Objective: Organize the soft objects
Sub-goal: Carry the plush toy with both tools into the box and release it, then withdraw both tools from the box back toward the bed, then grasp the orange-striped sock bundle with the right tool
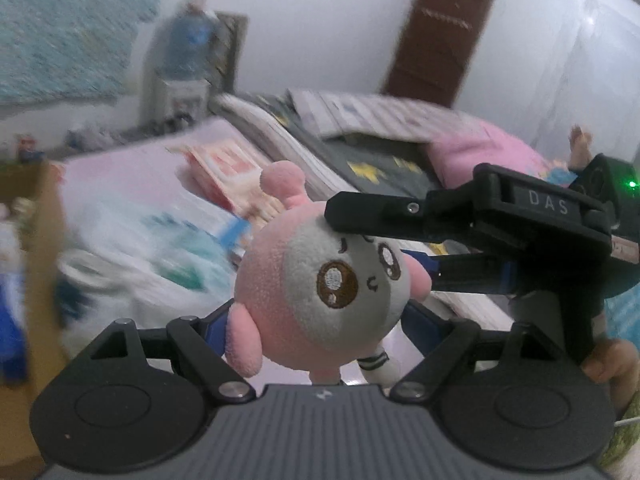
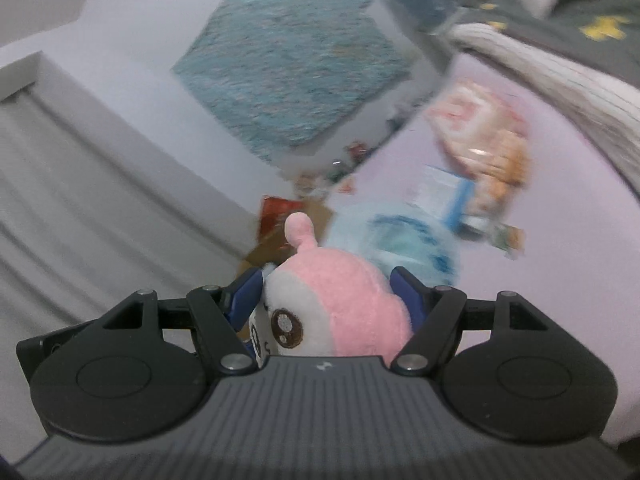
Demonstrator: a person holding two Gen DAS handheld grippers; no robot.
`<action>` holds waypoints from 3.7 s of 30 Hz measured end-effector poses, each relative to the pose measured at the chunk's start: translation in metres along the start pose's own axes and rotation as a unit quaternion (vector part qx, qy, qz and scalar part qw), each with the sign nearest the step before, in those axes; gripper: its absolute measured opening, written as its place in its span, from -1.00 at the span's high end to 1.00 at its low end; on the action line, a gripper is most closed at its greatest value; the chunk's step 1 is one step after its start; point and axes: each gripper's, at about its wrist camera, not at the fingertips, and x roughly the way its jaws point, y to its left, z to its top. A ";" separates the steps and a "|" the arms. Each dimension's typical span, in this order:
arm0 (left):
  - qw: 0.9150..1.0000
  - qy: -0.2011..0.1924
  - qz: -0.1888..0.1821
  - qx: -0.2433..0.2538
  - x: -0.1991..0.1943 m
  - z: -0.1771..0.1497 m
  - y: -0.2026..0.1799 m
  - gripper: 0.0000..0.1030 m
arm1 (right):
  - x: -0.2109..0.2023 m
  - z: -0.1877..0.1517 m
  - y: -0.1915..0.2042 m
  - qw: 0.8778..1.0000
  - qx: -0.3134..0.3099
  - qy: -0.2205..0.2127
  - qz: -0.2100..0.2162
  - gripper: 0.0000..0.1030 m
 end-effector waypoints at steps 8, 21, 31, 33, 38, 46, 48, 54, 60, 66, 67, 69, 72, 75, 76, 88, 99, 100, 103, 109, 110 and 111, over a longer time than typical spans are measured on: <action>0.994 -0.055 0.083 -0.050 -0.081 0.020 0.078 -0.68 | 0.086 0.016 0.103 0.992 -0.075 0.070 0.076 -0.40; 0.960 0.024 0.202 -0.191 -0.125 0.002 0.276 -0.69 | 0.319 -0.040 0.179 0.955 -0.011 0.279 0.103 -0.40; 0.945 0.082 0.246 -0.201 -0.108 -0.022 0.324 -0.71 | 0.395 -0.086 0.140 0.936 0.110 0.328 0.063 -0.42; 0.943 0.091 0.252 -0.199 -0.103 -0.025 0.327 -0.71 | 0.400 -0.091 0.134 0.931 0.127 0.336 0.059 -0.42; 0.943 0.094 0.258 -0.190 -0.104 -0.028 0.328 -0.78 | 0.405 -0.098 0.121 0.925 0.152 0.346 0.044 -0.45; 0.943 0.088 0.258 -0.188 -0.108 -0.028 0.329 -0.78 | 0.416 -0.112 0.112 0.918 0.158 0.361 0.036 -0.45; 0.944 0.083 0.262 -0.184 -0.111 -0.027 0.328 -0.79 | 0.413 -0.110 0.114 0.919 0.156 0.359 0.037 -0.49; 0.943 0.054 0.273 -0.183 -0.129 -0.022 0.315 -0.79 | 0.407 -0.098 0.125 0.926 0.150 0.340 0.063 -0.55; 0.945 0.005 0.267 -0.188 -0.156 -0.016 0.293 -0.81 | 0.377 -0.072 0.141 0.930 0.146 0.313 0.123 -0.60; 0.957 -0.050 0.236 -0.162 -0.171 -0.011 0.255 -0.87 | 0.322 -0.042 0.154 0.939 0.112 0.273 0.178 -0.69; 0.958 -0.056 0.229 -0.160 -0.171 -0.010 0.249 -0.87 | 0.312 -0.038 0.154 0.940 0.108 0.265 0.185 -0.69; 0.963 -0.068 0.212 -0.154 -0.168 -0.007 0.236 -0.88 | 0.288 -0.030 0.147 0.944 0.102 0.246 0.197 -0.71; 0.970 -0.075 0.184 -0.139 -0.156 -0.003 0.214 -0.89 | 0.250 -0.017 0.129 0.949 0.100 0.217 0.206 -0.72; 0.977 -0.075 0.164 -0.116 -0.139 0.001 0.193 -0.89 | 0.216 -0.007 0.103 0.955 0.106 0.188 0.205 -0.73; 0.978 -0.075 0.158 -0.110 -0.133 0.002 0.186 -0.89 | 0.206 -0.004 0.094 0.957 0.108 0.177 0.202 -0.73; 0.995 -0.019 0.084 -0.045 -0.033 0.032 0.118 -0.89 | 0.074 0.033 -0.042 0.975 0.176 0.008 0.134 -0.75; 0.992 0.045 0.066 -0.102 0.053 0.084 0.109 -0.89 | 0.051 0.068 -0.143 0.981 0.154 -0.091 -0.067 -0.74; 0.991 0.048 0.065 -0.106 0.059 0.087 0.110 -0.89 | 0.057 0.073 -0.148 0.981 0.148 -0.089 -0.084 -0.73; 0.990 0.057 0.070 -0.111 0.078 0.093 0.110 -0.89 | 0.085 0.085 -0.159 0.980 0.121 -0.076 -0.141 -0.72; 0.987 0.073 0.084 -0.113 0.103 0.101 0.114 -0.88 | 0.149 0.100 -0.165 0.973 0.078 -0.052 -0.209 -0.61; 0.987 0.075 0.086 -0.114 0.105 0.102 0.115 -0.88 | 0.155 0.103 -0.165 0.973 0.070 -0.049 -0.214 -0.57; 0.987 0.076 0.088 -0.114 0.108 0.104 0.116 -0.88 | 0.164 0.105 -0.166 0.971 0.060 -0.045 -0.228 -0.48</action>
